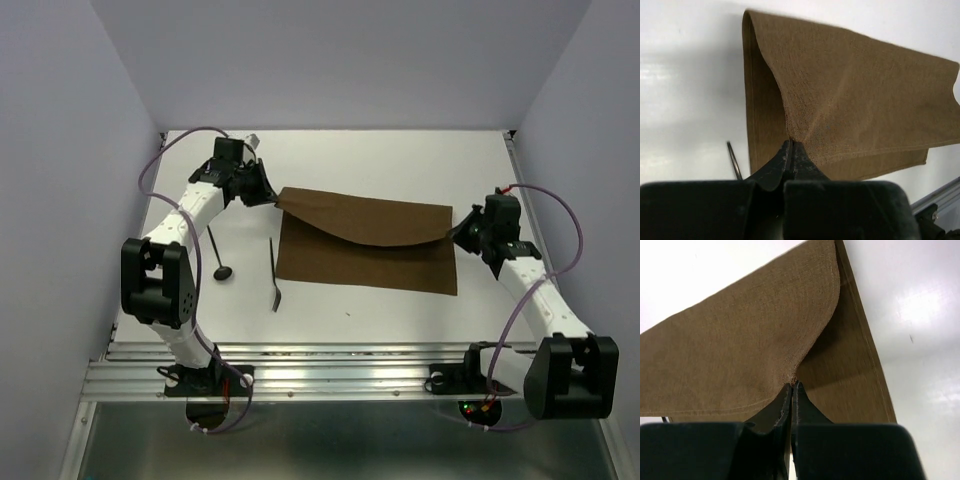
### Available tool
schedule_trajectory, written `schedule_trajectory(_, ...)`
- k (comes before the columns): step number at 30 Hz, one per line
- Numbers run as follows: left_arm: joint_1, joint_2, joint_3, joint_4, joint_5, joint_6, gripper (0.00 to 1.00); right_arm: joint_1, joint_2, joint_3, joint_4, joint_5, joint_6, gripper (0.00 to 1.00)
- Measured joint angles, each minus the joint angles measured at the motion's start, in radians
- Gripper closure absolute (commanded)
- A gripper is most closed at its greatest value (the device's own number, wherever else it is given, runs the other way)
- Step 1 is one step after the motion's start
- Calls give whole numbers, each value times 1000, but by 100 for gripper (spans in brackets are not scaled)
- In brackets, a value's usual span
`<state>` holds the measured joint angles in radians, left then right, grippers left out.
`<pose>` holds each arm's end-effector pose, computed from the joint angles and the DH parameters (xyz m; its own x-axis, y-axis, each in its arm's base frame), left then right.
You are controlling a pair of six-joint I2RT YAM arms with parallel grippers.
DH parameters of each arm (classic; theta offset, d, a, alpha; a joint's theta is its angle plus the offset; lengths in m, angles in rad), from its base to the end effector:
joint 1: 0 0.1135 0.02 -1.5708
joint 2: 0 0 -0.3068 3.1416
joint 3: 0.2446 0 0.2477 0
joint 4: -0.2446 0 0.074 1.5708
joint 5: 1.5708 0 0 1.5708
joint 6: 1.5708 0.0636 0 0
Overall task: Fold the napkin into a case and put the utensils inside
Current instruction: Fold and flatten the napkin at the center of the board.
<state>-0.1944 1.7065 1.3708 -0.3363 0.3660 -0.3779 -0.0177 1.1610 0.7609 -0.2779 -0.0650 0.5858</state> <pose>0.4004 -0.1020 0.3119 -0.7357 -0.2063 -0.6452 0.1977 0.8456 -0.4958 0.2496 -0.0003 0.2703 -0.5408 0.5614 -0.6265 0.3193 0.8260 0.4645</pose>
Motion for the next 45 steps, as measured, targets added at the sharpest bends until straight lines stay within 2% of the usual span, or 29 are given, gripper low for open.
schedule_trajectory(8,-3,-87,-225,35,0,-1,100,0,-219,-125,-100,1,39,99)
schedule_trajectory(17,-23,-106,-344,79,0,-8,100,0,-232,-187,-142,44,47,99)
schedule_trajectory(28,-39,-220,-358,69,1,-8,100,0,-234,-171,-166,111,48,99)
schedule_trajectory(35,-57,-311,-369,41,4,-8,100,0,-293,-118,-215,149,47,99)
schedule_trajectory(45,-120,-250,-552,85,-4,-51,100,0,-267,-196,-263,147,138,99)
